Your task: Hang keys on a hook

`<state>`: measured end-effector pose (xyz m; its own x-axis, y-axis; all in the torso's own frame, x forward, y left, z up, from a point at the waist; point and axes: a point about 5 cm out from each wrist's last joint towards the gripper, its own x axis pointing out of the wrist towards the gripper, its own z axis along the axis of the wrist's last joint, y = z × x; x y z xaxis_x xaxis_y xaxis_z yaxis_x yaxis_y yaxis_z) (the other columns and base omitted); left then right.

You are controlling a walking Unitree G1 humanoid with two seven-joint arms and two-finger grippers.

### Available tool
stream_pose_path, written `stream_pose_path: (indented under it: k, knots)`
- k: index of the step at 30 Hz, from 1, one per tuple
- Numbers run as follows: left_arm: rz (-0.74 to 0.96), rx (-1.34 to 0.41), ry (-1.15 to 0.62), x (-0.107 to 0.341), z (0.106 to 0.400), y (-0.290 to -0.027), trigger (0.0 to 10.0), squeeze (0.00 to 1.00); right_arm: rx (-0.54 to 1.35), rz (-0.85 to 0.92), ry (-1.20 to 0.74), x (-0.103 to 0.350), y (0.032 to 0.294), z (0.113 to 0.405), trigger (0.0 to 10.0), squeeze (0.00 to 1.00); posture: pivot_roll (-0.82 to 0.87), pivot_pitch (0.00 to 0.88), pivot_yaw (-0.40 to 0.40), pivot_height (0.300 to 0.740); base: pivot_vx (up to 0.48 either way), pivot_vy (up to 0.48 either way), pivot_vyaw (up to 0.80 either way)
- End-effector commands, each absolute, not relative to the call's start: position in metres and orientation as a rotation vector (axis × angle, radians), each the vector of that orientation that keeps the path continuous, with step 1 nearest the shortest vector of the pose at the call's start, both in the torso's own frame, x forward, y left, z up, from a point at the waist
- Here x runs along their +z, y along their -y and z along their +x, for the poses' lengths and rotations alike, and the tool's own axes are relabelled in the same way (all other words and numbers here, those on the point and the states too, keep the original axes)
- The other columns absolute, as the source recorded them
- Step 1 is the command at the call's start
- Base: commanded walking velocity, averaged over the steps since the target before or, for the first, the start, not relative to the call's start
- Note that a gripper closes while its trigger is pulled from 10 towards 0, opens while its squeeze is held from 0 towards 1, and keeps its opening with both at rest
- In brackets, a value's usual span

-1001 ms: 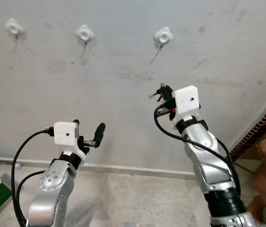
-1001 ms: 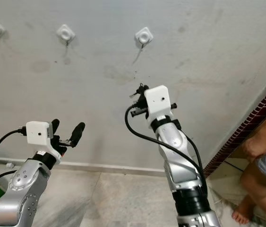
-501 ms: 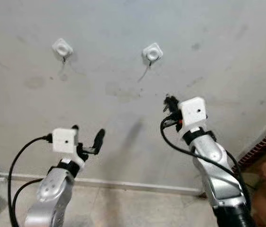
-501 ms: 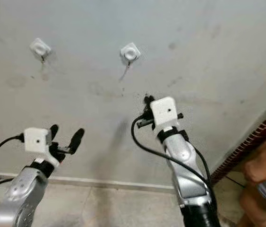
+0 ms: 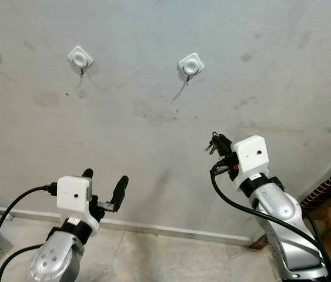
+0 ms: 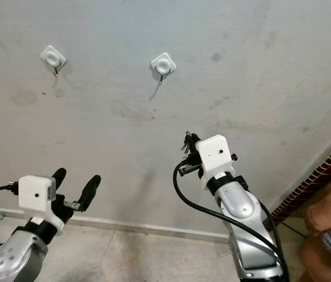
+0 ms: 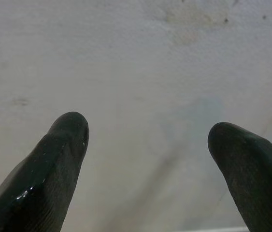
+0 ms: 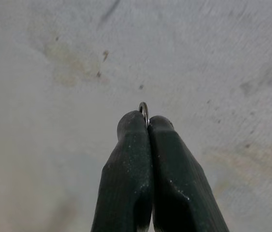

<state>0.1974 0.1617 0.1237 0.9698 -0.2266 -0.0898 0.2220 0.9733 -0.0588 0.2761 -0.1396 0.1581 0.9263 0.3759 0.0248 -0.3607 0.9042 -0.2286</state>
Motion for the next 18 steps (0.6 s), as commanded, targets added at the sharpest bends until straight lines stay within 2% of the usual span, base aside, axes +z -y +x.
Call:
stream_pose_path:
  k: [1, 11, 18]
  knots:
    - [-0.044, -0.238, -0.097, 0.128, 0.191, -0.159, 10.0, 0.0, 0.422, -0.205, 0.106, 0.17, 0.135, 0.275, 10.0, 0.0, 0.1, 0.118, -0.032, 0.74, 0.0, 0.0, 0.0]
    - [-0.035, -0.257, -0.098, 0.136, 0.182, -0.154, 10.0, 0.0, 0.586, -0.144, 0.176, 0.198, 0.11, 0.293, 10.0, 0.0, 0.13, 0.139, -0.04, 0.74, 0.0, 0.0, 0.0]
    - [-0.029, -0.299, -0.065, 0.145, 0.181, -0.15, 10.0, 0.0, 0.632, -0.145, 0.201, 0.208, 0.106, 0.304, 10.0, 0.0, 0.15, 0.147, -0.04, 0.74, 0.0, 0.0, 0.0]
